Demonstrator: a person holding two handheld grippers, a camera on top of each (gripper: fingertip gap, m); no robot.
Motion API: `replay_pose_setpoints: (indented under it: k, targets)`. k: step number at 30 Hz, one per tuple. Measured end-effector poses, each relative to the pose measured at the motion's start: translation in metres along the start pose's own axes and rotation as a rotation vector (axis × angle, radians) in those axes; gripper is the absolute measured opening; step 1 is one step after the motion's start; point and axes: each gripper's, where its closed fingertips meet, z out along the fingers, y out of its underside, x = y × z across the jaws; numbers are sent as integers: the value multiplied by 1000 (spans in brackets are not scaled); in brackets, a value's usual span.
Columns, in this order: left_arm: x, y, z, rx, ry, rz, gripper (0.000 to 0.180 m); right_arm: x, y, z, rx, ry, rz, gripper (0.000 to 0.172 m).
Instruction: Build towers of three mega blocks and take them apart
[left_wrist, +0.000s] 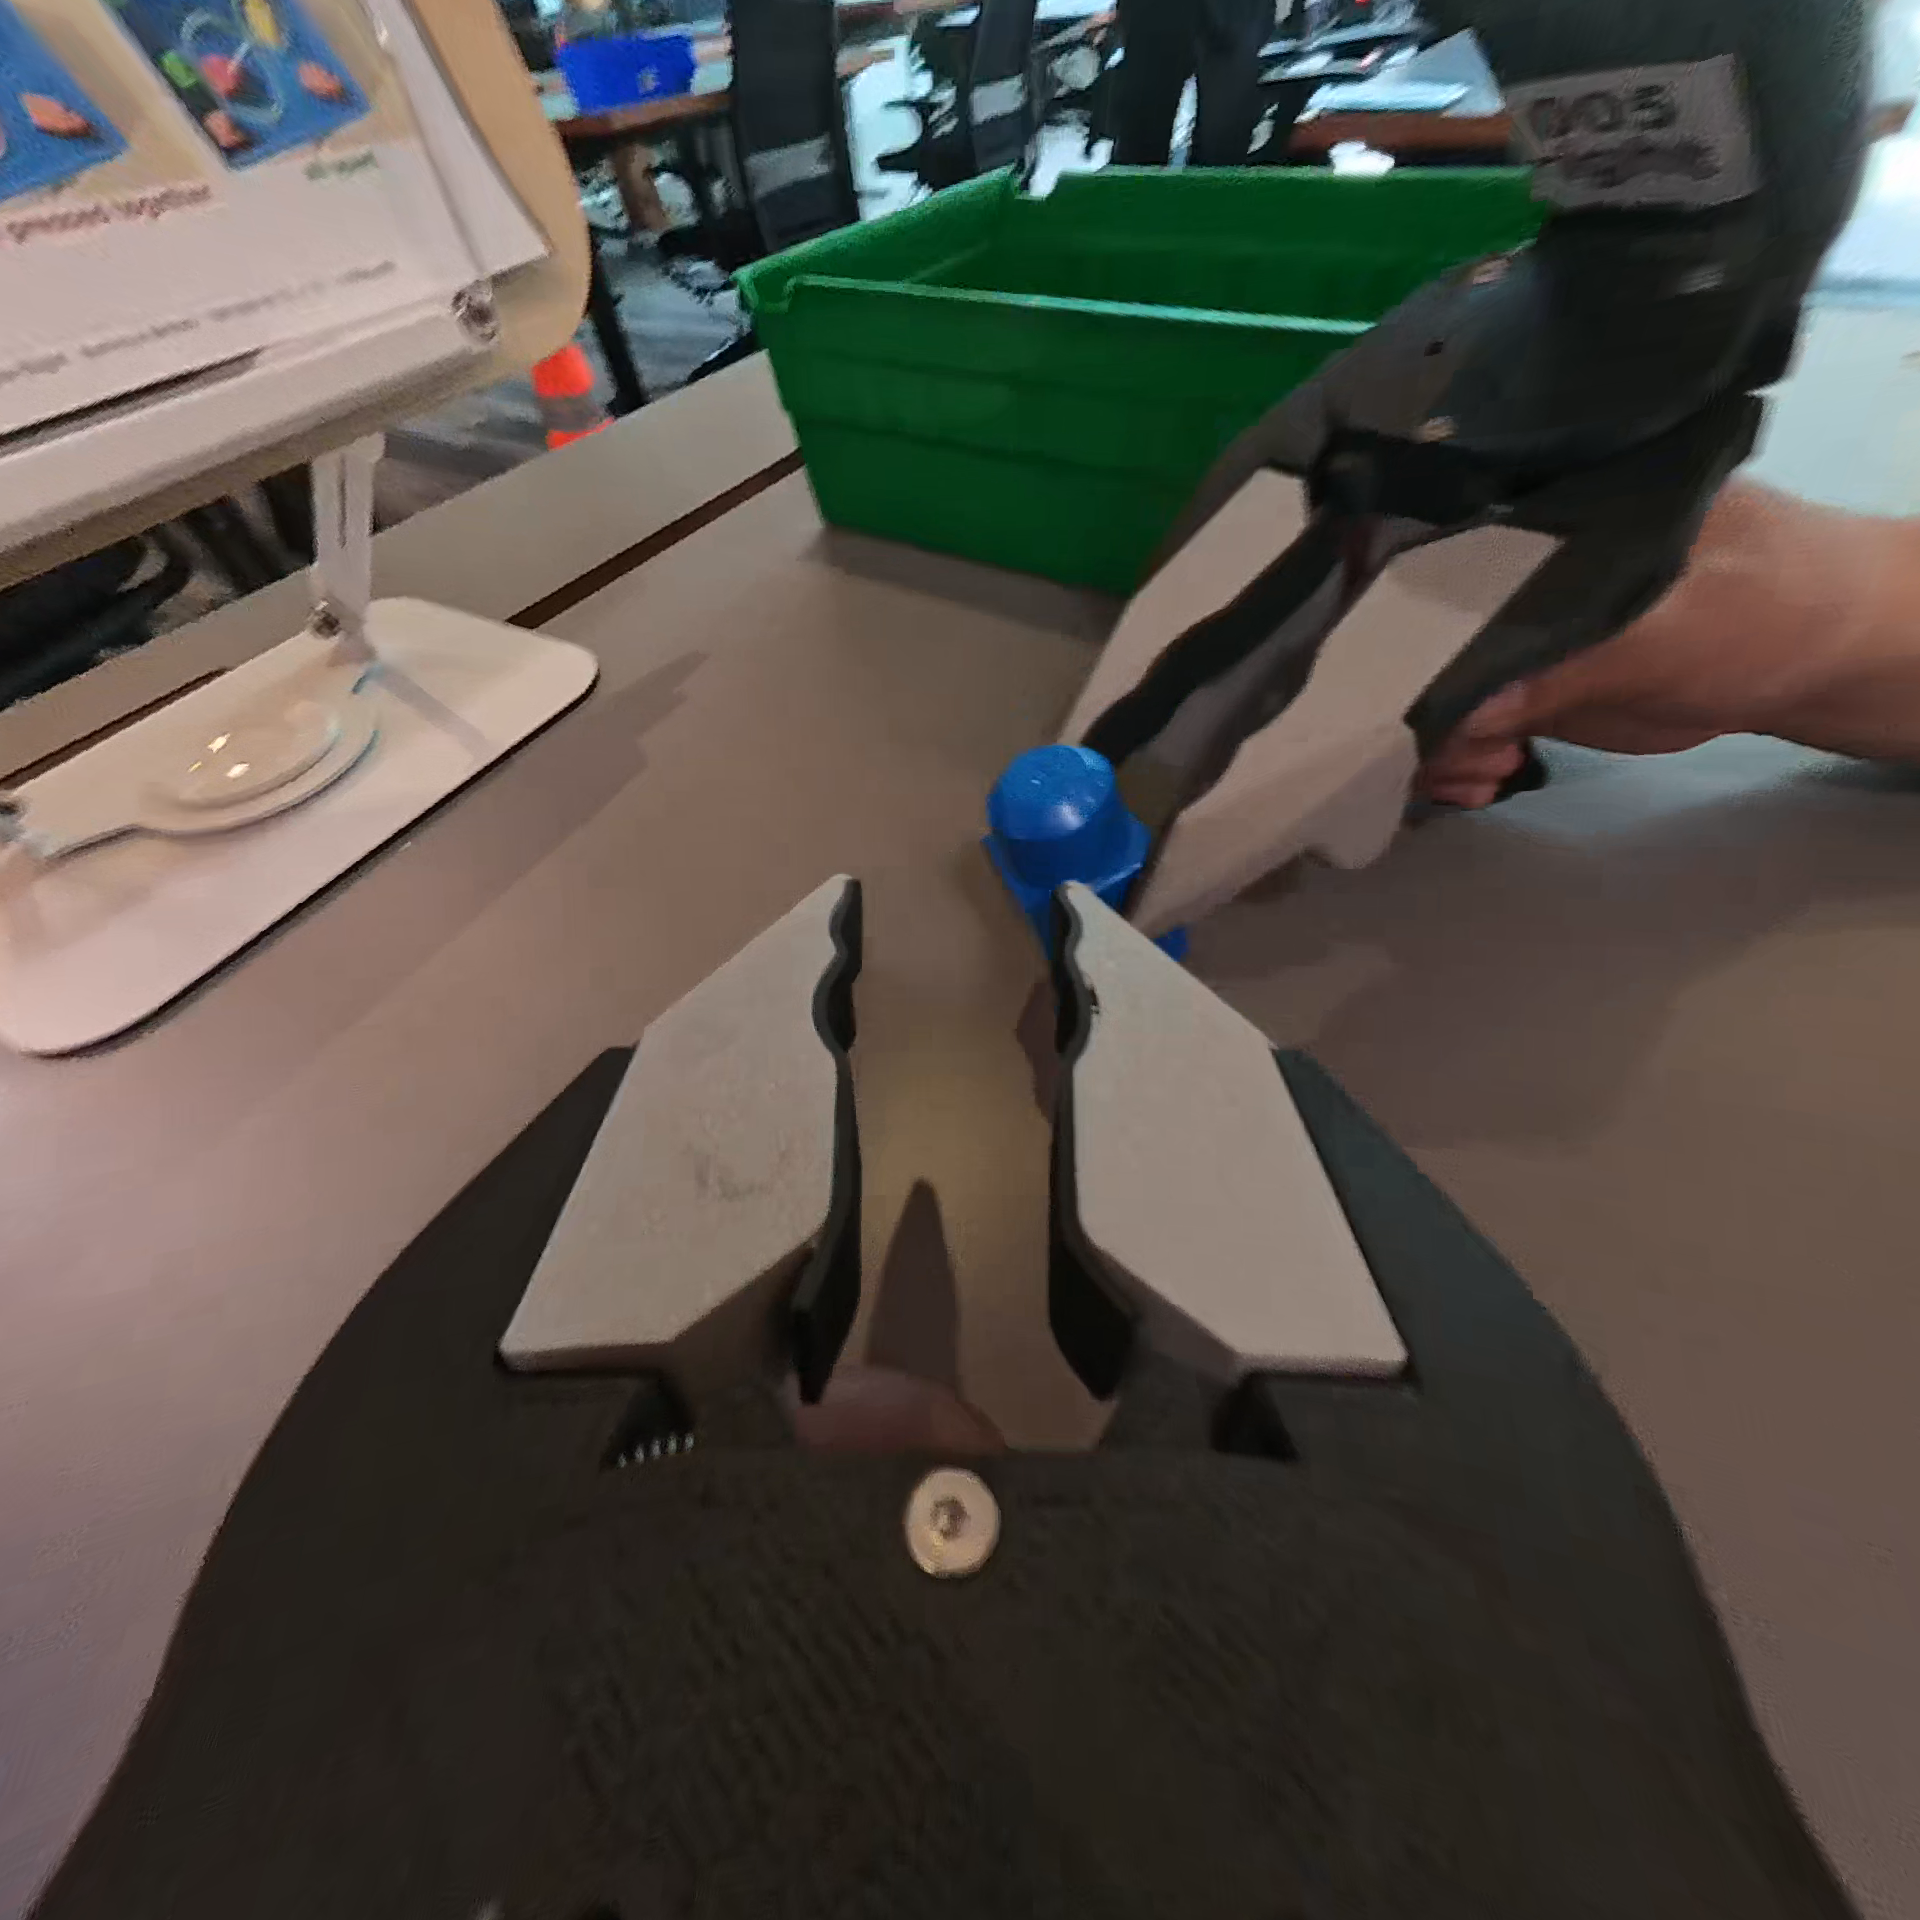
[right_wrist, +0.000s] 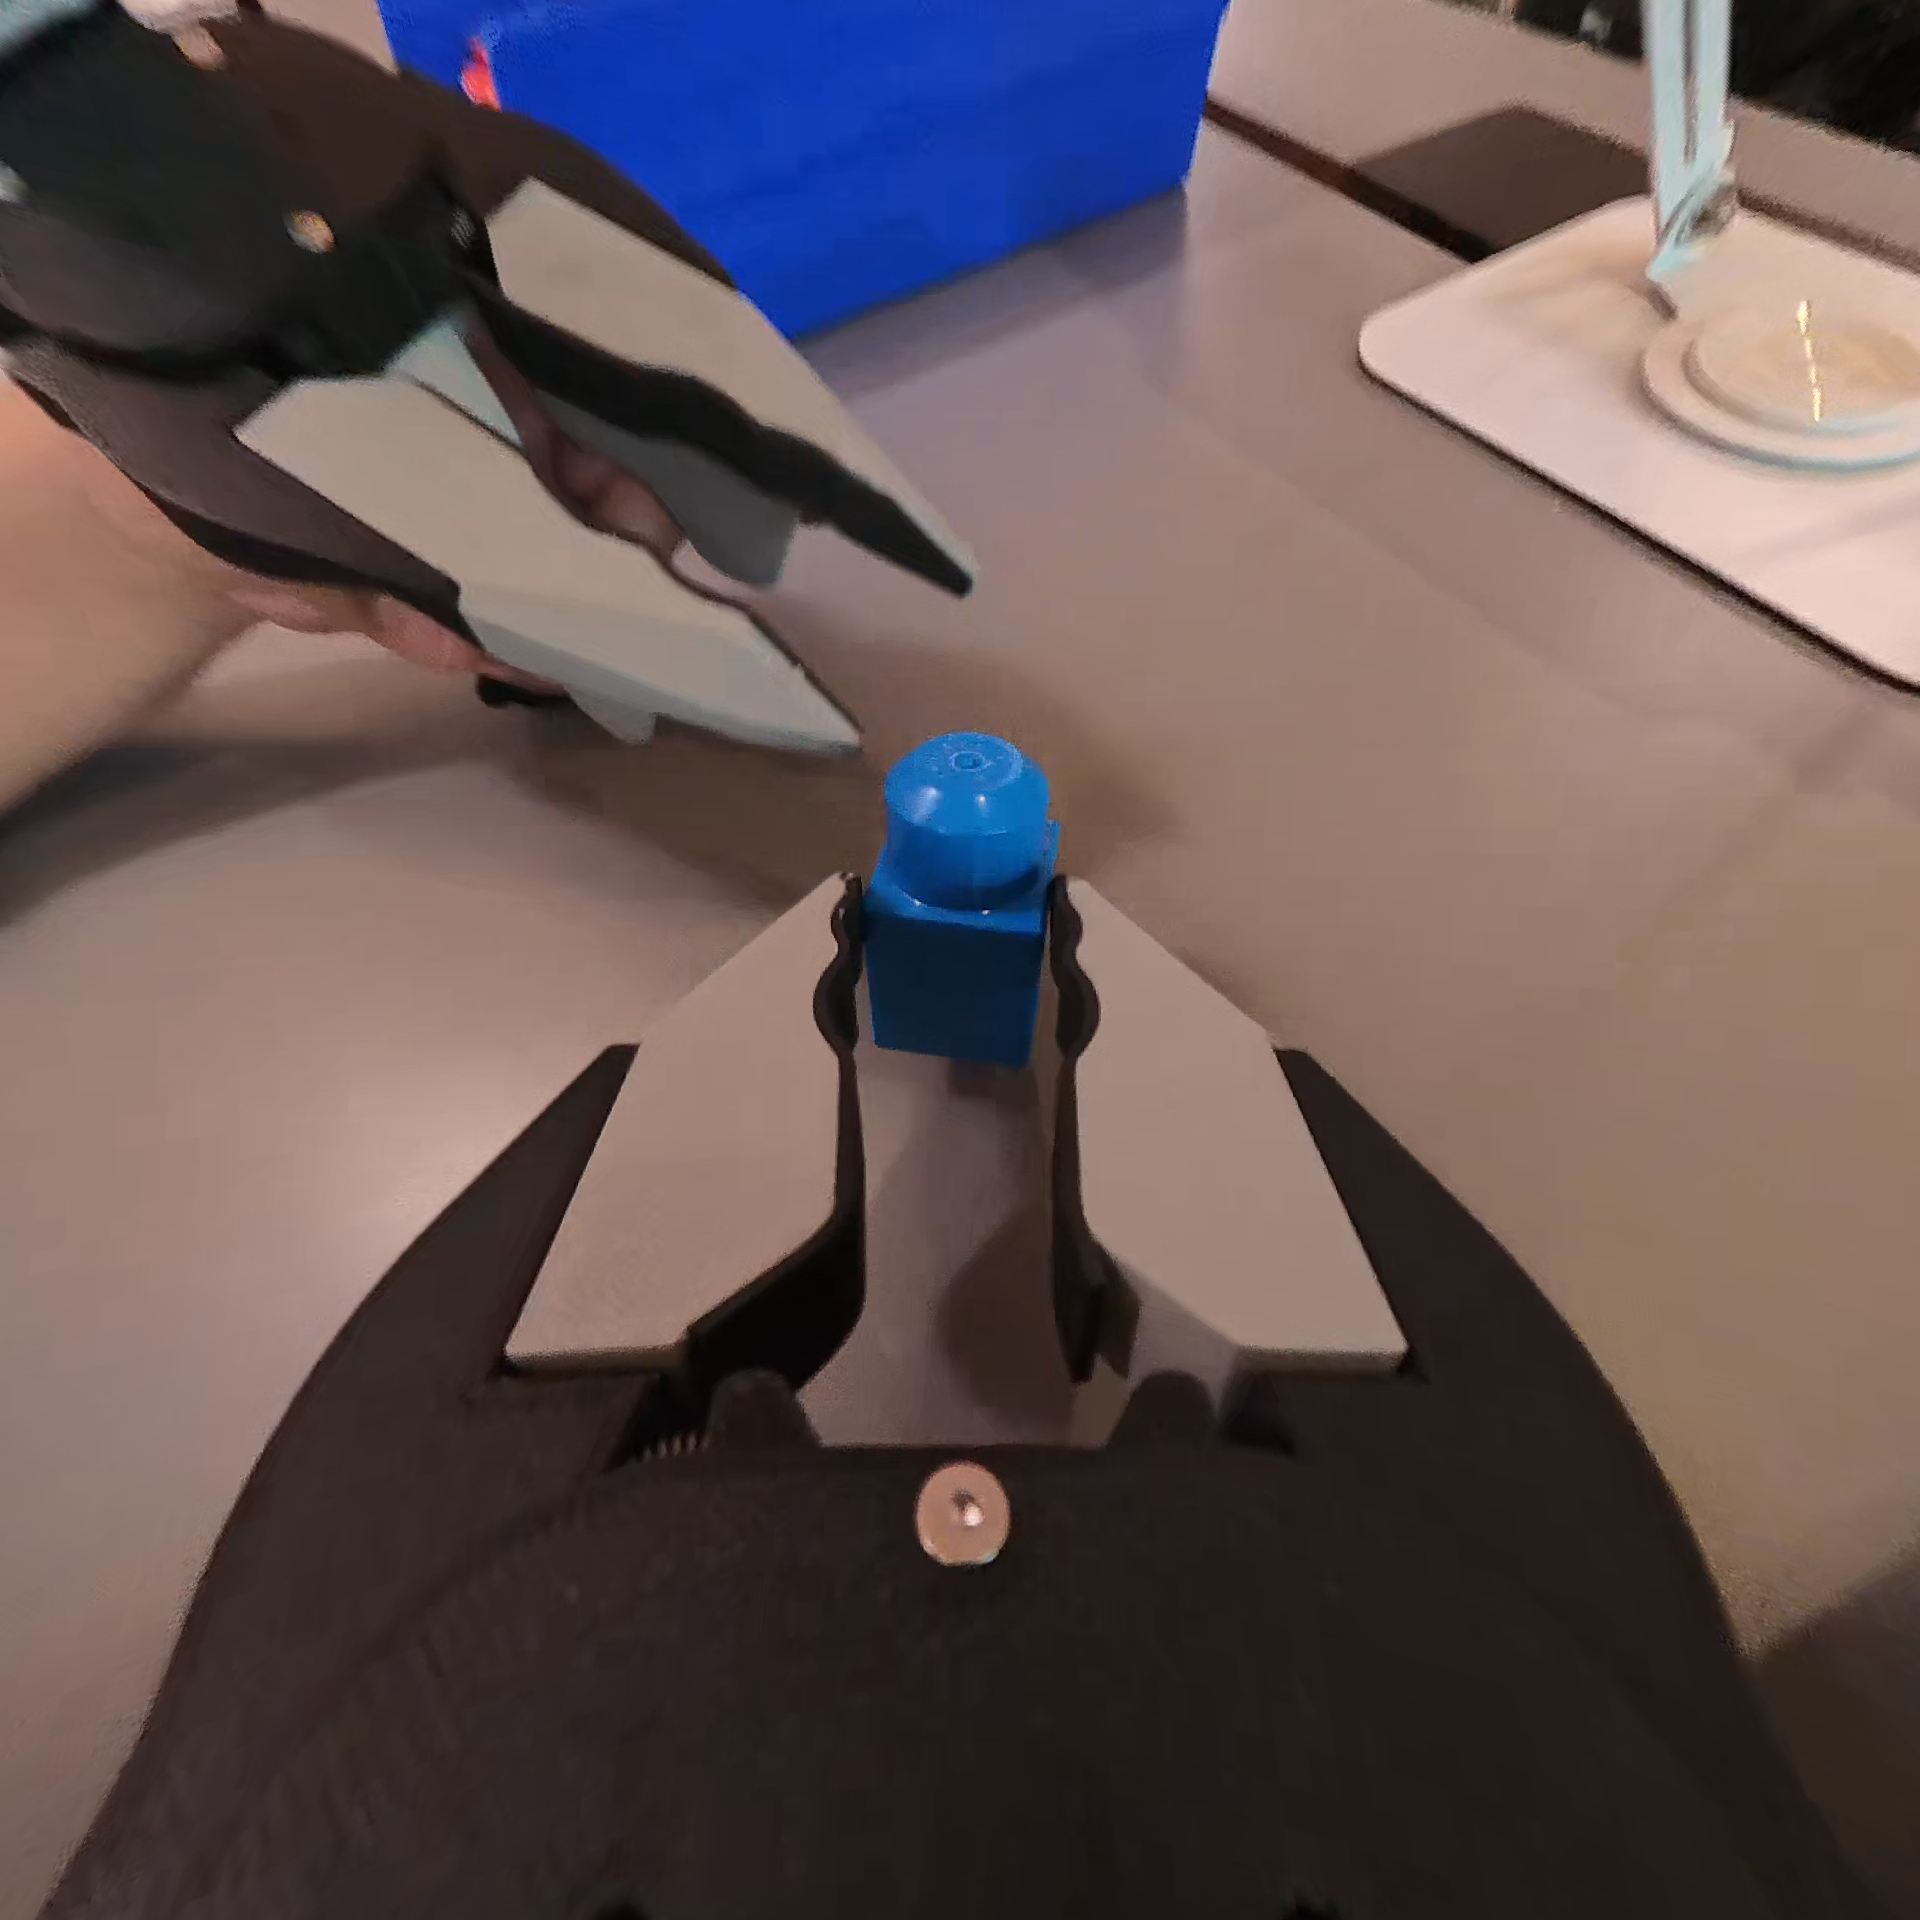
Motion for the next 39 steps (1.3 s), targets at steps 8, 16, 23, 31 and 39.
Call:
replay_pose_setpoints:
  k: [8, 16, 23, 31, 39]
  targets:
    - [-30, 17, 4, -99, -147, -135, 32, 8, 22, 7, -125, 44, -35, 33]
    - [-39, 22, 4, -124, -204, -177, 53, 7, 25, 9, -153, 98, -117, 40]
    - [-51, 24, -1, -119, -251, -203, 53, 7, 27, 10, -168, 95, -114, 40]
    - [-54, 25, -3, -125, -272, -188, 53, 29, 31, -2, -209, 185, -122, 36]
    - [-54, 27, -3, -136, -266, -186, 52, 44, 32, -8, -198, 244, -34, 36]
